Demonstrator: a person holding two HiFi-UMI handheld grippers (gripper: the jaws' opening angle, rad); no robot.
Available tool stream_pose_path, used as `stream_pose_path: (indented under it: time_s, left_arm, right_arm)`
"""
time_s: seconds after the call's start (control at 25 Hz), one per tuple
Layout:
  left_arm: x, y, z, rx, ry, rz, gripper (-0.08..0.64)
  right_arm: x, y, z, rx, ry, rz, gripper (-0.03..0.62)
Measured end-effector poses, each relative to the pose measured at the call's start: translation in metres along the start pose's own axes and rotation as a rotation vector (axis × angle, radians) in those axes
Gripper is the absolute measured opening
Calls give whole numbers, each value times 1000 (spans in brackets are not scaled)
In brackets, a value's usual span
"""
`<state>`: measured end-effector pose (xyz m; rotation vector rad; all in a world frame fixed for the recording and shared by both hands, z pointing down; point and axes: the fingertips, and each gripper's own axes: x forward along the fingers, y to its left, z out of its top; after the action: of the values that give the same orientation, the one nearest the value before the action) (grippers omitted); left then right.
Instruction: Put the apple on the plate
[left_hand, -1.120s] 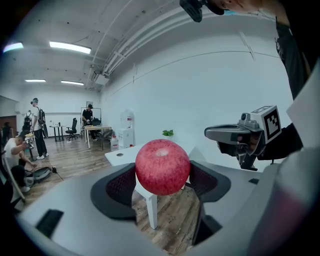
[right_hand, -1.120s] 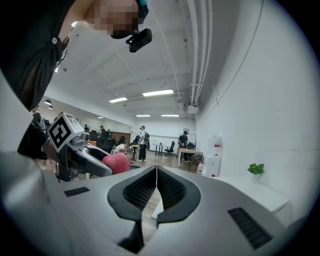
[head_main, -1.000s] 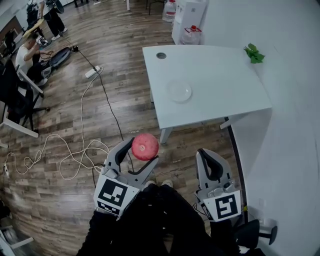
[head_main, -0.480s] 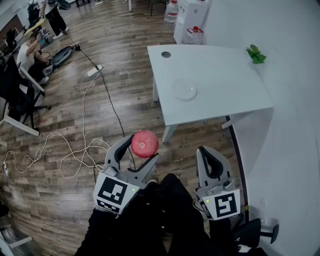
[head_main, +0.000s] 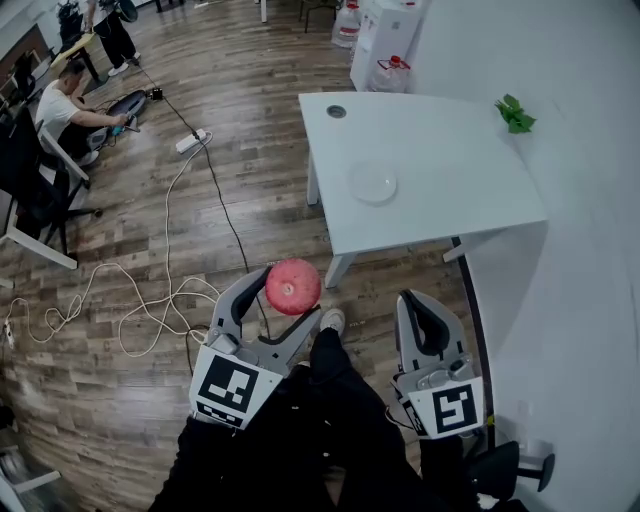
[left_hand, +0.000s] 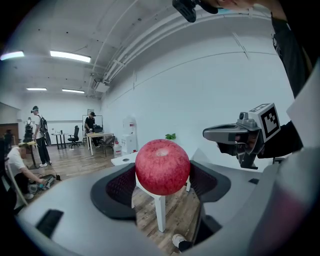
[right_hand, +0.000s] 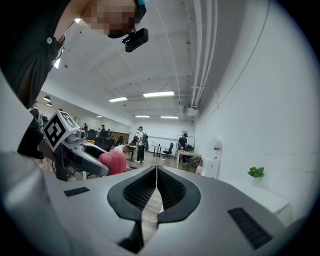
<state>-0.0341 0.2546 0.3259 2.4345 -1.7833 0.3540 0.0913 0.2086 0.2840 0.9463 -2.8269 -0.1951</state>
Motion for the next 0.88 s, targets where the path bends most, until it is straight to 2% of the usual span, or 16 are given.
stream_pose_path:
  time_s: [0.24, 0.32, 0.44, 0.72, 0.88]
  left_arm:
    - [17, 14, 6, 45, -11, -1, 345]
    - [25, 20, 8, 34, -8, 6, 345]
    - [40, 27, 11, -33, 16, 33, 345]
    - [83, 44, 20, 38, -10, 12, 345]
    - [109, 56, 28, -11, 8, 31, 345]
  right_arm:
    - [20, -11, 0, 4, -8, 10, 41]
    - [27, -17, -4, 9, -4, 12, 42]
    - [39, -27, -10, 5, 6, 17, 42]
    - [72, -59, -10, -15, 11, 27, 42]
    - [92, -81, -13, -19, 22, 39, 43]
